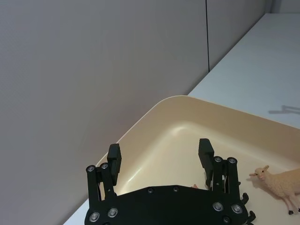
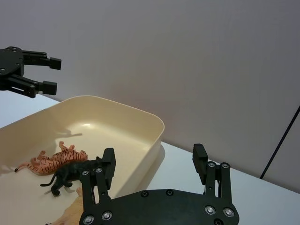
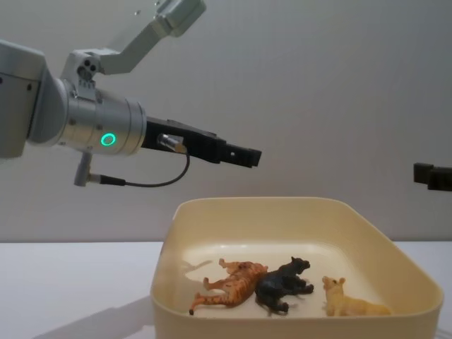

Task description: Pick up the toy alternately with two hands and place it into the central storage box.

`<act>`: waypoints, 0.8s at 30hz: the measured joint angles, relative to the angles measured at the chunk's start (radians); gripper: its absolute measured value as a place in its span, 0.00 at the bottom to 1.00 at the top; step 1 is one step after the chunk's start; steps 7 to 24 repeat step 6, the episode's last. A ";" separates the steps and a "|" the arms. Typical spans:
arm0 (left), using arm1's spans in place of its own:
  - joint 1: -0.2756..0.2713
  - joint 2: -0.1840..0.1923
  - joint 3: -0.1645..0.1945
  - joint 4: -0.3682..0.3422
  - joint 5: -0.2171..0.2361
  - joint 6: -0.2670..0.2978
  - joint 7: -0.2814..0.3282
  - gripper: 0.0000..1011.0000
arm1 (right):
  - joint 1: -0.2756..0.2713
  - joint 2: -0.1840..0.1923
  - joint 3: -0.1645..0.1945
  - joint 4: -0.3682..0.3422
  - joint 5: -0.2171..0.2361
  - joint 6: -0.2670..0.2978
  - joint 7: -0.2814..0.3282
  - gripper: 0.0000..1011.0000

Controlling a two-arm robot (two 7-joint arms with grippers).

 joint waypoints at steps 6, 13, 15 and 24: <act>0.009 0.006 -0.002 -0.014 -0.005 0.000 0.018 0.99 | 0.000 0.000 0.000 0.000 0.000 0.000 0.000 0.99; 0.009 0.006 -0.002 -0.014 -0.005 0.000 0.018 0.99 | 0.000 0.000 0.000 0.000 0.000 0.000 0.000 0.99; 0.009 0.006 -0.002 -0.014 -0.005 0.000 0.018 0.99 | 0.000 0.000 0.000 0.000 0.000 0.000 0.000 0.99; 0.009 0.006 -0.002 -0.014 -0.005 0.000 0.018 0.99 | 0.000 0.000 0.000 0.000 0.000 0.000 0.000 0.99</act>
